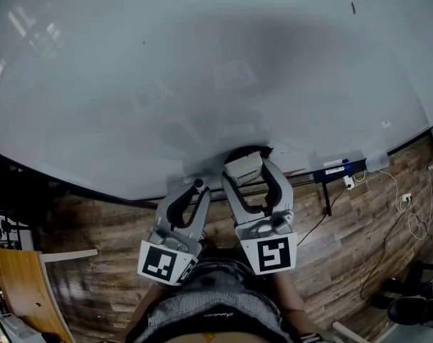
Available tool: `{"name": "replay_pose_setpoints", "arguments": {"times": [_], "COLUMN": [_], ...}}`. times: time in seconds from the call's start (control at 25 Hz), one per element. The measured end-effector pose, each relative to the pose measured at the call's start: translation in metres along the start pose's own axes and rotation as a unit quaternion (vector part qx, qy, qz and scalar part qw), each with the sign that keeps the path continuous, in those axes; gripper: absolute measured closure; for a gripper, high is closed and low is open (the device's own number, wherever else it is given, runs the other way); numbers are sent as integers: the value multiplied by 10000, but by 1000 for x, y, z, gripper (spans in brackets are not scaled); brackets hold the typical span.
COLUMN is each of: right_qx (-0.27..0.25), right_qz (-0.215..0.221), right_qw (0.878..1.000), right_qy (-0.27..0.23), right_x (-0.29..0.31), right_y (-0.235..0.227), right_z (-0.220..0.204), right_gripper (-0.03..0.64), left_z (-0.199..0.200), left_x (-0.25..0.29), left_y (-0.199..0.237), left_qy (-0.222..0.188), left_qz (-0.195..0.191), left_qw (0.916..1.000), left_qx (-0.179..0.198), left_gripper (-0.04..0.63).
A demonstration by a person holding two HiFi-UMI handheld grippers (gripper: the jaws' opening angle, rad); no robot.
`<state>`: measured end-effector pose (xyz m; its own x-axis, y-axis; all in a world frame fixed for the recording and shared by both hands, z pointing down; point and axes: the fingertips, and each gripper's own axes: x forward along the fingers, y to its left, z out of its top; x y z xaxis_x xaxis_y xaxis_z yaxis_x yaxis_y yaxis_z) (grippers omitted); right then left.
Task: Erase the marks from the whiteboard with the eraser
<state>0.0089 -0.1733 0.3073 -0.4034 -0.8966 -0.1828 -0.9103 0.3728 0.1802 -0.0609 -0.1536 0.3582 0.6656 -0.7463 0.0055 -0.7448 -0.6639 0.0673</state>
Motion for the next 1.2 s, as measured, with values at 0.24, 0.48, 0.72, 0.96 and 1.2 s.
{"name": "replay_pose_setpoints", "arguments": {"times": [0.24, 0.48, 0.72, 0.96, 1.2], "right_qx": [-115, -88, 14, 137, 136], "right_qz": [-55, -167, -405, -598, -723], "right_qw": [9999, 9997, 9989, 9979, 9972], "right_qy": [55, 137, 217, 190, 127], "right_x": [-1, -15, -41, -40, -37], "right_y": [5, -34, -102, -102, -101], "right_z": [4, -3, -17, -14, -13], "right_gripper": [353, 353, 353, 353, 353], "left_z": [2, 2, -1, -2, -6], "left_x": [-11, 11, 47, 29, 25], "left_y": [4, -19, -58, -43, -42], "left_qy": [-25, -33, -36, 11, 9], "left_qz": [-77, -96, -160, -62, -7], "left_qw": [9999, 9998, 9998, 9997, 9999], "left_qx": [-77, -168, -86, -238, -164], "left_gripper": [520, 520, 520, 520, 520]}}
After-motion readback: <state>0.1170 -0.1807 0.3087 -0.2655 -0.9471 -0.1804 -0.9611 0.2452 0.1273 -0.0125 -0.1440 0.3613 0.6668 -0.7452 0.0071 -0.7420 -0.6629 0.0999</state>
